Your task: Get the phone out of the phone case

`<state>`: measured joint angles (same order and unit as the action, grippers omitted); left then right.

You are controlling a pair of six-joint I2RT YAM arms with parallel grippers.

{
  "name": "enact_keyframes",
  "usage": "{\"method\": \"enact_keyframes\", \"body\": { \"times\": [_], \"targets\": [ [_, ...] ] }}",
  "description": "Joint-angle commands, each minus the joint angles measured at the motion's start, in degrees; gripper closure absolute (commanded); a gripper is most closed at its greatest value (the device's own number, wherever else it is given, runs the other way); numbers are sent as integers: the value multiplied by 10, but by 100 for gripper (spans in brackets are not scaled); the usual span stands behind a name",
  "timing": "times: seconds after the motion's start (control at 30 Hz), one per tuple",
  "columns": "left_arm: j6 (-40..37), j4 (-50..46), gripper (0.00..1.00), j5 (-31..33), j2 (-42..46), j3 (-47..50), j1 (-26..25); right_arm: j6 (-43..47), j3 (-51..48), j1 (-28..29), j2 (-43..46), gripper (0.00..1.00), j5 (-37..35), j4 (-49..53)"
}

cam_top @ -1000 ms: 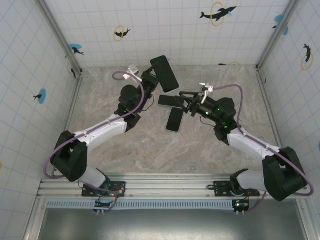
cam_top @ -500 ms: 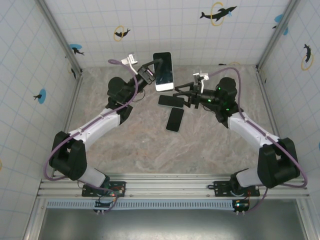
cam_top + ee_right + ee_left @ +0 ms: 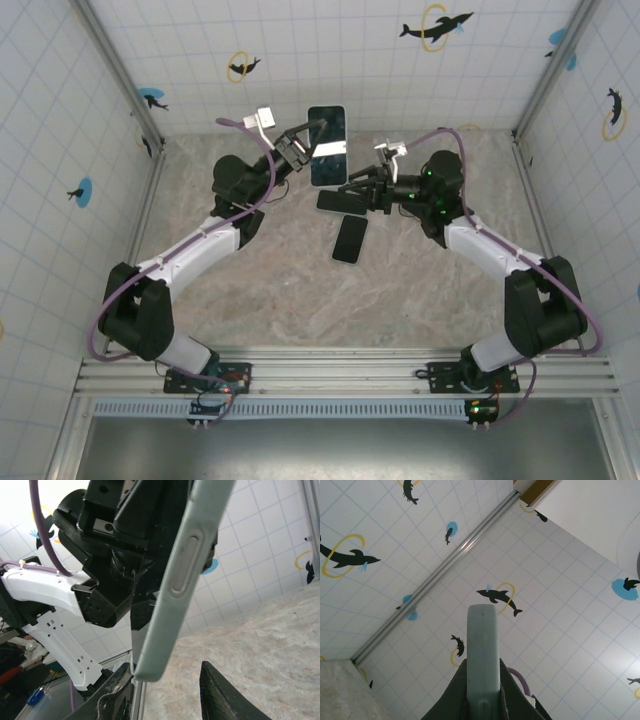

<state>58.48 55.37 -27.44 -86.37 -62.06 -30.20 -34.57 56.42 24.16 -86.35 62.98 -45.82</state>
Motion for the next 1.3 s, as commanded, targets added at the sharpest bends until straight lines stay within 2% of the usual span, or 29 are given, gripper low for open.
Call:
{"method": "enact_keyframes", "body": {
  "times": [0.0,0.13,0.27,0.4,0.47,0.53,0.77,0.87,1.1,1.27],
  "targets": [
    [0,52,100,-11,8,-4,5,-11,24,5,-4,62,11,-44],
    [15,66,100,-18,4,-5,5,-14,28,4,-7,68,5,-45],
    [20,69,100,-18,6,-1,5,-18,36,4,-15,81,13,-45],
    [46,67,100,-17,8,-1,6,8,36,3,-15,86,14,-16],
    [75,66,100,-19,7,-2,5,89,48,6,-10,87,6,75],
    [90,67,100,-31,7,-3,6,216,72,9,-1,89,-23,221],
    [111,50,100,-43,25,2,5,338,94,7,6,94,-103,355],
    [120,43,100,-57,21,-3,3,334,91,7,8,94,-126,349],
    [120,52,100,-68,7,-15,-5,273,85,7,13,92,-113,292],
    [73,17,100,-51,18,-16,-4,150,24,-1,41,78,-72,135]
  ]
}}
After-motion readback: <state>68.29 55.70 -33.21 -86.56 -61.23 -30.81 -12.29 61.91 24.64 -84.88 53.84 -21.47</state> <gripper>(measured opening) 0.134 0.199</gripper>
